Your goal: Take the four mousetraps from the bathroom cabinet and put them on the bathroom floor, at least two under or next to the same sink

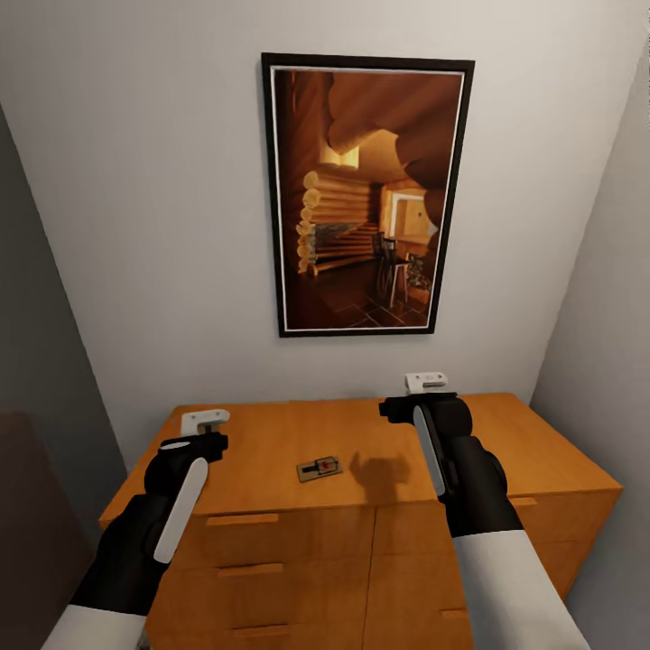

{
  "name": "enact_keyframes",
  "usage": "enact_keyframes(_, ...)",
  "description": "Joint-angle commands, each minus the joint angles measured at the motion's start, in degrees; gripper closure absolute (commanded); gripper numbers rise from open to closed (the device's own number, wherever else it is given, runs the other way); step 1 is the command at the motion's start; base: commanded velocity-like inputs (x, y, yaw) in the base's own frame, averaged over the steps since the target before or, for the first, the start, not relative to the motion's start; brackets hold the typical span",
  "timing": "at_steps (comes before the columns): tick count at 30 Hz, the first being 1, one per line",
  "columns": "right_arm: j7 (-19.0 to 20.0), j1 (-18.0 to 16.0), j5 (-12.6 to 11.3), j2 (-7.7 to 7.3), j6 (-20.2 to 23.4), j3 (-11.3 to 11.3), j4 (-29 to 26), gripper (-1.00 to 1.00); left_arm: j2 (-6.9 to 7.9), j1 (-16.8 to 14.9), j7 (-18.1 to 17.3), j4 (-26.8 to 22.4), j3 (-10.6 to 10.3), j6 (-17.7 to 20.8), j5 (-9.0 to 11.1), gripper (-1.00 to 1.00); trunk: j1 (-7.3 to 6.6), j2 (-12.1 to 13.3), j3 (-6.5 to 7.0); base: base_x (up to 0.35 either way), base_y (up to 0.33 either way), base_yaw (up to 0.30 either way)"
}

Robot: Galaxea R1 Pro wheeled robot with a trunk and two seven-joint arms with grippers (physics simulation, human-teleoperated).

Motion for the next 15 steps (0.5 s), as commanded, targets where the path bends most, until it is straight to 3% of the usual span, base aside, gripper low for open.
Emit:
enact_keyframes(1,0.0,-0.1,0.3,0.05,0.3,0.1,0.0,-1.0,0.01,0.0,0.6,-0.1,-0.1,0.2,0.5,1.0,0.01,0.0,-0.07,0.054,0.088,-0.023)
enact_keyframes(15,0.0,-0.1,0.3,0.05,0.3,0.1,0.0,-1.0,-0.01,0.0,0.6,0.0,-0.2,0.1,0.5,1.0,0.01,0.0,-0.04,0.157,0.232,-0.006)
